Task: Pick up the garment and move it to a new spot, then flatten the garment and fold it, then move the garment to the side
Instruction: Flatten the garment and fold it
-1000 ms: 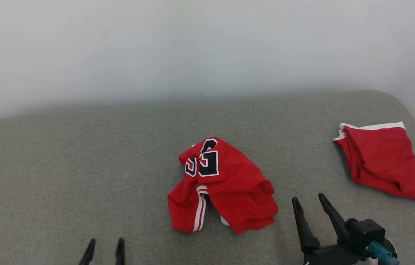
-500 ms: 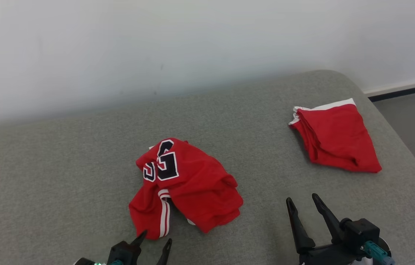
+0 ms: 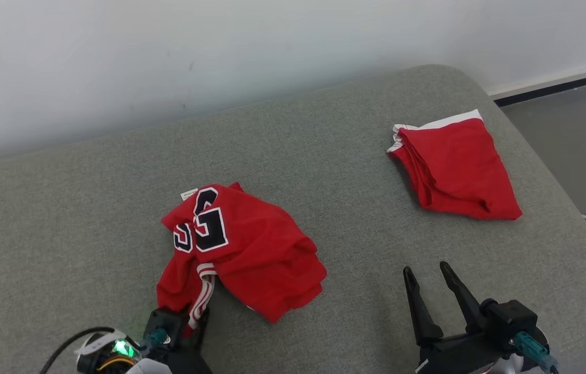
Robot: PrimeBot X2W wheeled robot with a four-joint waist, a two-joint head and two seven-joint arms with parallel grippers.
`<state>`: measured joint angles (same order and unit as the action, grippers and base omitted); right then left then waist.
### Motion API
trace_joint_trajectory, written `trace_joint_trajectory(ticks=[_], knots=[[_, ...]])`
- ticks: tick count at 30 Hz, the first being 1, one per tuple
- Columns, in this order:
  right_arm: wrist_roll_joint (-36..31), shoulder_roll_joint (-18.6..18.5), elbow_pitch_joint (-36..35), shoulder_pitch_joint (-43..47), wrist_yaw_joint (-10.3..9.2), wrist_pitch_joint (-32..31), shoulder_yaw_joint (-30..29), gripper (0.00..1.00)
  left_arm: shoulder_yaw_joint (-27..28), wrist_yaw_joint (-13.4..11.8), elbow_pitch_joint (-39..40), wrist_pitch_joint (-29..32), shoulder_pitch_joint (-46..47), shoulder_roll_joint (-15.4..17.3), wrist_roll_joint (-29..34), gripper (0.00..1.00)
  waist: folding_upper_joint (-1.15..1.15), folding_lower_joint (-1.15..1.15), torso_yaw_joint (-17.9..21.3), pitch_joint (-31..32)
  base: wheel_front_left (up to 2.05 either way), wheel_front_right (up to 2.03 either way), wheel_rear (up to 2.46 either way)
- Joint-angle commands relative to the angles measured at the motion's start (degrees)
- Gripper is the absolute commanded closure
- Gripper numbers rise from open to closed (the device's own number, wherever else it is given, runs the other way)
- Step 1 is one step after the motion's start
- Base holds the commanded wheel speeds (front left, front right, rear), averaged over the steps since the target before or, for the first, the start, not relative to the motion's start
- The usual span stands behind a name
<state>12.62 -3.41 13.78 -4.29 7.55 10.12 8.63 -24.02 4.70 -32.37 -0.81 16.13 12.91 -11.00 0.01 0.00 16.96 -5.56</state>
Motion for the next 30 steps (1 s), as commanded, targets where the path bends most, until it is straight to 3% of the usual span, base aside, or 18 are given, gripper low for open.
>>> trace_joint_trajectory(ticks=[1, 10, 22, 27, 30], knots=[[0.2, 0.2, 0.0, -0.5, -0.14, 0.3, 0.1, 0.0, 0.2, 0.0, 0.0, -0.6, 0.8, -0.3, -0.8, 1.0, -0.01, 0.0, -0.2, -0.1, 0.0, 0.0, 0.0], [0.4, 0.4, 1.3, -1.6, -0.14, 1.0, 0.5, 0.0, 0.2, 1.2, 8.2, -5.7, 13.1, -3.6, -1.8, 1.0, -0.01, 0.0, -1.8, 0.4, 0.0, 0.0, 0.0], [1.0, 0.5, 2.8, -2.4, -0.14, 1.7, 1.6, 0.0, -4.2, 2.4, 17.1, -3.1, 35.4, -7.2, -2.3, 1.0, -0.01, 0.0, 0.0, 1.3, 0.0, 0.0, 0.0], [0.8, 0.5, 2.9, -2.4, -0.14, 2.0, 1.3, 0.0, -3.9, 1.9, 17.2, -3.1, 38.2, -8.1, -3.8, 1.0, -0.01, 0.0, 0.2, 1.1, 0.0, 0.0, 0.0], [0.7, 0.5, 2.9, -2.3, -0.14, 2.1, 0.9, 0.0, -2.5, 0.5, 15.1, -2.3, 36.9, -6.6, -4.2, 1.0, -0.01, 0.0, -0.1, 0.9, 0.0, 0.0, 0.0]])
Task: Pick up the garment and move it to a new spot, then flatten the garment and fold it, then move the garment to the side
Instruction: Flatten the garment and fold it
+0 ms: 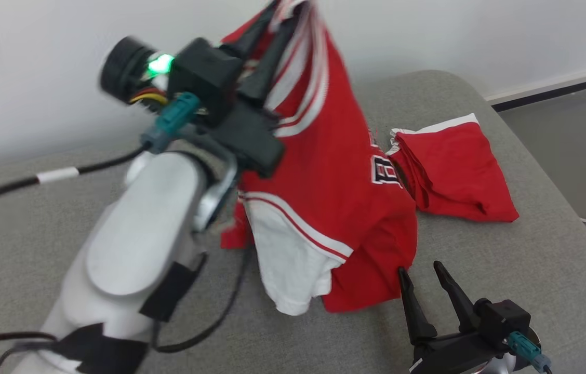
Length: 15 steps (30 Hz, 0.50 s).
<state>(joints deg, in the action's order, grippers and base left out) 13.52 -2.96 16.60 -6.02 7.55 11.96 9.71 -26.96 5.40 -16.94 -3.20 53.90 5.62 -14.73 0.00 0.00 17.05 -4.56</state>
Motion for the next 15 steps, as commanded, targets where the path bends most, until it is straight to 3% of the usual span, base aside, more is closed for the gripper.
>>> trace_joint_trajectory(ticks=[1, 9, 10, 11, 15], knots=[[-0.2, 0.1, 0.0, -0.5, -0.14, 0.3, -0.2, 0.0, 1.0, -0.9, -1.4, 0.4, -2.0, 1.6, -0.4, 1.0, 0.0, 0.0, -0.4, -0.2, 0.0, 0.0, 0.0], [-0.5, 0.1, -0.3, -0.7, -0.14, -0.2, 0.0, 0.0, 5.8, -6.0, -14.5, 4.1, -10.3, 6.6, -2.9, 1.0, 0.0, 0.0, -3.1, -0.8, 0.0, 0.0, 0.0], [-0.6, 0.1, -0.3, -0.9, -0.14, -0.2, 0.2, 0.0, 6.4, -6.6, -16.3, 3.8, -10.8, 6.8, -3.3, 0.66, 0.0, 0.0, -3.4, -0.9, 0.0, 0.0, 0.0], [-0.6, 0.1, -0.4, -1.2, -0.14, -0.4, 0.4, 0.0, 6.7, -6.8, -17.8, 3.1, -11.2, 6.9, -3.6, 0.0, 0.0, 0.0, -3.6, -0.9, 0.0, 0.0, 0.0], [-0.7, 0.1, -0.5, -1.3, -0.14, -0.7, 1.1, 0.0, 8.2, -7.8, -24.1, 1.6, -12.9, 7.3, -5.0, 0.0, 0.0, 0.0, -4.3, -0.8, 0.0, 0.0, 0.0]])
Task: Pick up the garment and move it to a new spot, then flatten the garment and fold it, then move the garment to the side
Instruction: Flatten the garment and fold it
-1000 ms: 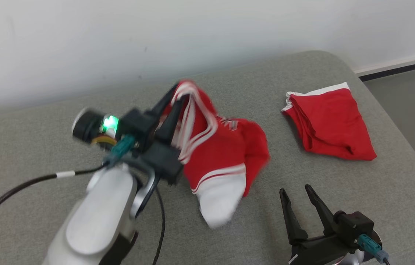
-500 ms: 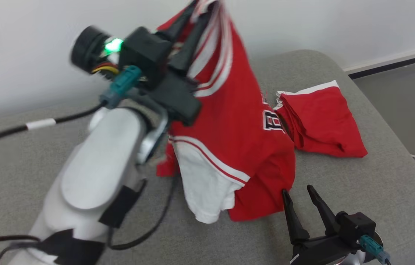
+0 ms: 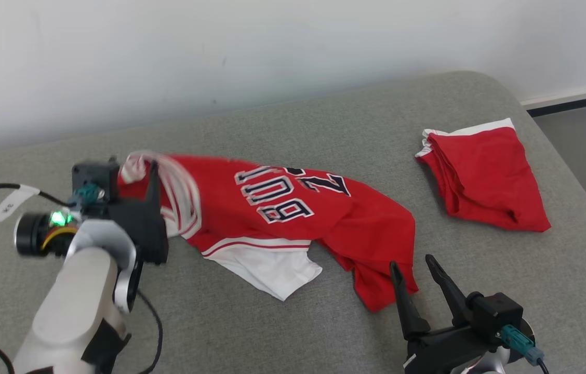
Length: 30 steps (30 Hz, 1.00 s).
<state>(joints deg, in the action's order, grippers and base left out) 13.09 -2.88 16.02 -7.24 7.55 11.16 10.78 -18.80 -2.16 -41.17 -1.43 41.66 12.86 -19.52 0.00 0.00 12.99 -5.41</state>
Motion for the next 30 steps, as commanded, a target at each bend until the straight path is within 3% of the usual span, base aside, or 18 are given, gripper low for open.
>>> trace_joint_trajectory(ticks=[1, 9, 14, 25, 30], knots=[[-0.3, 0.0, 0.0, 0.0, -0.14, 0.0, 0.0, 0.0, 0.2, -0.1, -1.7, 0.6, -1.2, -0.1, -0.7, 0.0, 0.0, 0.0, -0.5, 0.1, 0.0, 0.0, 0.0], [-0.6, -0.3, -0.6, 1.5, -0.14, -0.7, -0.6, 0.0, 4.5, 5.1, -7.8, 7.5, -7.4, -4.9, -11.2, 0.0, 0.0, 0.0, -2.0, 0.9, 0.0, 0.0, 0.0], [-0.8, -0.3, -1.1, 1.9, -0.14, -0.9, -0.4, 0.0, 1.8, 7.6, -5.6, 9.5, -11.5, -7.5, -12.9, 0.0, 0.0, 0.0, -2.7, 1.3, 0.0, 0.0, 0.0], [-0.3, -0.2, -1.5, 0.3, -0.14, -1.0, 0.4, 0.0, -3.3, 5.6, -4.3, 9.0, -11.0, -9.4, -11.0, 0.0, 0.0, 0.0, 0.4, -0.5, 0.0, 0.0, 0.0], [-0.2, -0.2, -1.4, 0.4, -0.14, -0.5, 0.1, 0.0, -4.6, 3.4, -5.5, 8.1, -9.6, -9.6, -9.8, 0.0, 0.0, 0.0, 3.0, -2.0, 0.0, 0.0, 0.0]])
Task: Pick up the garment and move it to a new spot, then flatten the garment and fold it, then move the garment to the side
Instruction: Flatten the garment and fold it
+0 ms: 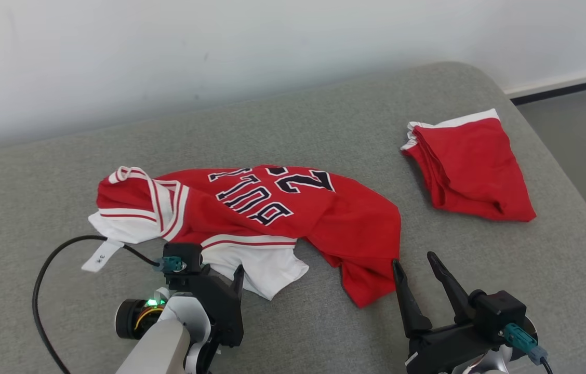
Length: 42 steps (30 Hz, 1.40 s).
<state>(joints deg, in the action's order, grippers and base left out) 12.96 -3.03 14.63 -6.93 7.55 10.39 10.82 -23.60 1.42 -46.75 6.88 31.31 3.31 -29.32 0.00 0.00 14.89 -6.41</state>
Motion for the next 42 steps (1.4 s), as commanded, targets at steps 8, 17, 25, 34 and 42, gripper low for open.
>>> trace_joint_trajectory(ticks=[8, 17, 25, 34, 42], knots=[[-0.2, 0.0, 0.4, -0.1, -0.14, 0.9, -0.9, 0.0, -1.7, -0.8, -2.4, 0.5, 1.1, 0.1, 0.7, 1.0, 0.0, 0.0, 1.5, -1.8, 0.0, 0.0, 0.0], [-0.1, 0.1, 0.8, 0.2, -0.14, 1.2, -0.9, 0.0, -0.2, -1.9, 1.0, -4.2, -1.0, 2.3, -0.2, 1.0, 0.0, 0.0, -2.1, -0.2, 0.0, 0.0, 0.0], [-1.0, 0.1, -0.1, 1.7, -0.14, 0.4, -2.4, 0.0, 5.0, -6.5, 17.6, -3.4, -9.8, 9.4, -2.8, 1.0, 0.0, 0.0, -7.0, 1.0, 0.0, 0.0, 0.0], [-1.5, -0.1, -1.7, 2.1, -0.14, -0.6, -3.4, 0.0, 9.3, -15.2, 36.2, 1.6, -21.6, 15.9, -2.6, 1.0, 0.0, 0.0, -9.0, 0.1, 0.0, 0.0, 0.0], [-2.0, -0.8, -2.1, 1.6, -0.14, -2.1, -4.2, 0.0, 9.9, -20.5, 41.4, 1.4, -26.9, 17.0, 0.1, 1.0, 0.0, 0.0, -9.7, -1.1, 0.0, 0.0, 0.0]])
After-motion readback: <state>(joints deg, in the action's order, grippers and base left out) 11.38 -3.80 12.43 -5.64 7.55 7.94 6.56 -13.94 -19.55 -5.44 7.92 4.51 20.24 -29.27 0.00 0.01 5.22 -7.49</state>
